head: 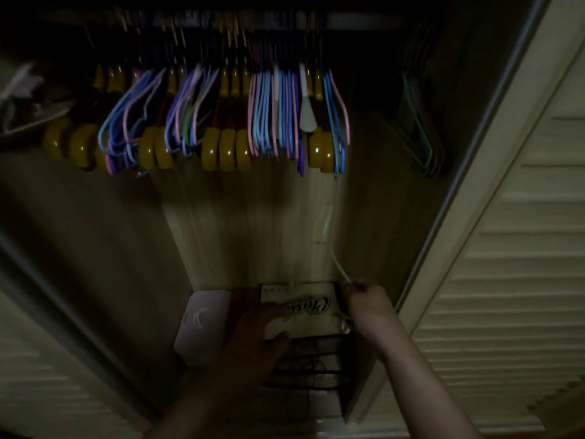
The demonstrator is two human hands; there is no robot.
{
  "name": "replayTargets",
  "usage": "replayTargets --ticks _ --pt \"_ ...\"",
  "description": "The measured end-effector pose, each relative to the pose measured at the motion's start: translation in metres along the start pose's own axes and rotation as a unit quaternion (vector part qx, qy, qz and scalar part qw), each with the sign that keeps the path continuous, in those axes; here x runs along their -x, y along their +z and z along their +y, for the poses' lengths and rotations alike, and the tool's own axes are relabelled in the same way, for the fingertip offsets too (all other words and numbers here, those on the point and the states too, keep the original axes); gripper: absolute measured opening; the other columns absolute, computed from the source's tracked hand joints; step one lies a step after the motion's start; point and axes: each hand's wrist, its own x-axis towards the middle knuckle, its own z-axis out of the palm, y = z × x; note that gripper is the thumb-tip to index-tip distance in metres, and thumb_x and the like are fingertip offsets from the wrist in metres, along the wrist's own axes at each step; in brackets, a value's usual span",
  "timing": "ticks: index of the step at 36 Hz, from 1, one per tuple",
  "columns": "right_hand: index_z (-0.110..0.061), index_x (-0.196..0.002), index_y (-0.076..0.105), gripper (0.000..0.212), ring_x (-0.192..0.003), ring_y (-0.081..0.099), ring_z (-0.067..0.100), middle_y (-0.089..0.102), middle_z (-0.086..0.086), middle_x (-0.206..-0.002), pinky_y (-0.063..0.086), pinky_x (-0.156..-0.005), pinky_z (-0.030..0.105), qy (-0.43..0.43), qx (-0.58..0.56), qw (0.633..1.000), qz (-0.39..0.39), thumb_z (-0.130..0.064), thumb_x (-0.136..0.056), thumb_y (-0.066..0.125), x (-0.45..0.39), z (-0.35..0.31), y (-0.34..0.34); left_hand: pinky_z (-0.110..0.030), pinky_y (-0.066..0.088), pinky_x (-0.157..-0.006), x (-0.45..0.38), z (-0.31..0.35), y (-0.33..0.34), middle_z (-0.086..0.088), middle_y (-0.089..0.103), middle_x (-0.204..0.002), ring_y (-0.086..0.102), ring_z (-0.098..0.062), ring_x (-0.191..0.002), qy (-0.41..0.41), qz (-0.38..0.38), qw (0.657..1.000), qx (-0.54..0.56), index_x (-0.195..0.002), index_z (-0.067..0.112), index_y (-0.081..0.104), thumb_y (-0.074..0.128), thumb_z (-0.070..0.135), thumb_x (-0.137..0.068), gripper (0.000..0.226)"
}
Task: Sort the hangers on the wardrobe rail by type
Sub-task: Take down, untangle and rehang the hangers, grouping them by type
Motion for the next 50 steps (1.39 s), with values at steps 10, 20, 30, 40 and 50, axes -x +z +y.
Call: replayTargets --ticks 10,20,30,40,50 --pt "-0.019 -0.09 0.057 0.018 -0.081 0.065 0.031 0.066 0.009 -0.083 0.044 -0.063 0.034 -0.217 0.236 0.915 0.245 -0.028 -0.1 0.046 0.021 -0.092 -0.081 -0.01 0.049 -0.081 -0.038 0.156 -0.113 0.024 0.07 -0.098 0.066 0.003 -0.095 0.232 0.104 0.967 -0.014 -0.09 0.044 0.072 0.065 0.01 -0.094 0.035" --pt "-0.023 -0.09 0.044 0.014 -0.079 0.064 0.027 0.061 0.002 -0.083 0.038 -0.061 0.033 -0.296 0.268 0.867 0.298 -0.027 -0.103 0.039 0.017 -0.155 -0.107 -0.023 0.045 -0.095 -0.059 0.242 -0.164 0.021 0.045 -0.124 0.048 0.003 -0.111 0.274 0.256 0.905 -0.2 -0.124 0.042 0.054 0.053 0.025 -0.1 0.029" --pt "-0.009 -0.12 0.052 0.022 -0.092 0.066 0.029 0.065 0.01 -0.104 0.051 -0.07 0.035 -0.298 0.27 0.868 0.292 -0.013 -0.1 0.045 -0.017 -0.212 -0.11 -0.051 0.003 -0.124 -0.101 0.276 -0.217 -0.013 -0.004 -0.166 -0.011 -0.032 -0.153 0.266 0.43 0.748 -0.431 -0.16 0.024 0.002 0.064 0.025 -0.082 0.099" --pt "-0.017 -0.139 0.047 0.044 -0.097 0.069 0.025 0.067 0.009 -0.113 0.059 -0.077 0.036 -0.283 0.443 0.799 0.292 -0.006 -0.097 0.047 -0.04 -0.215 -0.112 -0.056 0.019 -0.119 -0.108 0.279 -0.234 -0.018 0.04 -0.145 0.032 -0.038 -0.14 0.262 0.48 0.672 -0.499 -0.154 0.018 0.029 0.066 0.026 -0.076 0.086" --pt "-0.011 -0.135 0.05 0.039 -0.099 0.068 0.026 0.066 0.01 -0.116 0.058 -0.077 0.036 -0.236 0.525 0.767 0.283 -0.006 -0.096 0.05 -0.05 -0.207 -0.119 -0.055 0.02 -0.119 -0.112 0.28 -0.225 -0.019 0.04 -0.146 0.032 -0.038 -0.141 0.282 0.506 0.684 -0.443 -0.151 0.014 0.034 0.062 0.024 -0.078 0.078"
